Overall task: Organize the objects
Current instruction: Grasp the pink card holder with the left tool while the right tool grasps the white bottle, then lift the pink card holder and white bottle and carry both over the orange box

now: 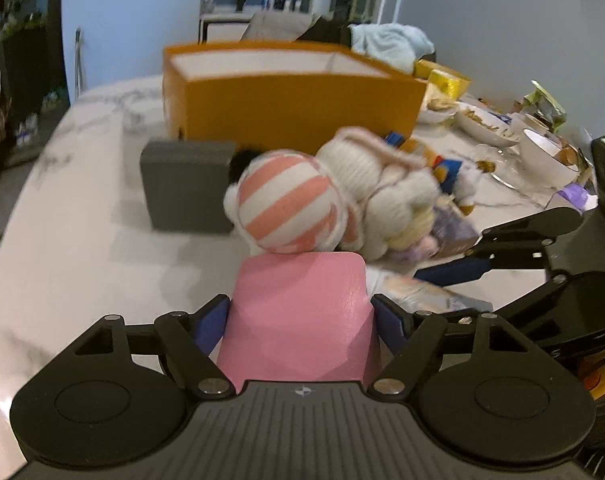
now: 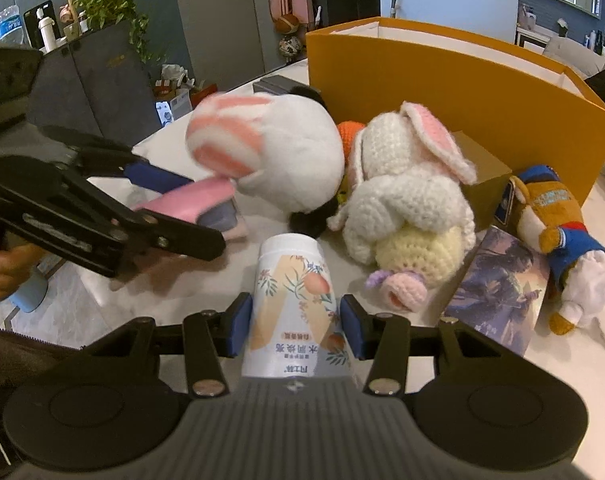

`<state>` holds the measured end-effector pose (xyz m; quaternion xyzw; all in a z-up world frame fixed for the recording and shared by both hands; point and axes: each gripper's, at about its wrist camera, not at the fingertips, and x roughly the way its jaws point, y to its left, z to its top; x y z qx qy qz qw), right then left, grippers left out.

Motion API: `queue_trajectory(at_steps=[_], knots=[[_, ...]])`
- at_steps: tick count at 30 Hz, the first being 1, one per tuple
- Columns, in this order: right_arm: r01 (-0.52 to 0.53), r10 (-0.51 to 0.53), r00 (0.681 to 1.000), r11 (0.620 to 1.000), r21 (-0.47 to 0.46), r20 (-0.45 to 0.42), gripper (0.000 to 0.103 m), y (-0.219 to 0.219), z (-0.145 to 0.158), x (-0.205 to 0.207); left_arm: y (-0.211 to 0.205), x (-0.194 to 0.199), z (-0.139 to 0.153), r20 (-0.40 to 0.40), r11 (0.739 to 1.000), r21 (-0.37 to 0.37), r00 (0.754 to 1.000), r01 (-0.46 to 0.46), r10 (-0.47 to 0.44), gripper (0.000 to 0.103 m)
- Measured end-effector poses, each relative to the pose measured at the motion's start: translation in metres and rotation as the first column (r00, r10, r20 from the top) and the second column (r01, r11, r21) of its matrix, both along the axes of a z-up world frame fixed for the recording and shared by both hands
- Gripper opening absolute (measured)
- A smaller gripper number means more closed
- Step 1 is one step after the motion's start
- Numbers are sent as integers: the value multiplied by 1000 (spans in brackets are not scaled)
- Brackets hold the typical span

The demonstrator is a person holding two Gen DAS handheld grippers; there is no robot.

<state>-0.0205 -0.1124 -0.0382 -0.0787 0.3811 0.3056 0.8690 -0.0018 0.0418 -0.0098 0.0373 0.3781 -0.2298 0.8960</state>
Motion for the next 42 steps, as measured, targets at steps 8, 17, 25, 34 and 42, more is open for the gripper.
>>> queue_trajectory(at_steps=[8,17,25,34,42], knots=[[14,-14,1000,1000,-16,-1,50,-14,3,-12,-9,-9,11,31,1000,17,999,16,-16,89],[26,-26,1000,1000,-17,10,49,-20,1,-18,-11,-15,18,60,999,33,998,14,-16,89],[43,-43,999,999,4,22,49,-24,15,-20,-10,-12,22,65,1000,19,998,-2,0,89],[35,-34,999,997,-69,15,49,-20,3,-19,-9,-12,20,59,1000,20,998,-5,4,89],[4,-3,1000,992,-129,10,50,-11,-2,-19,-6,-11,20,50,1000,22,999,-12,11,89]])
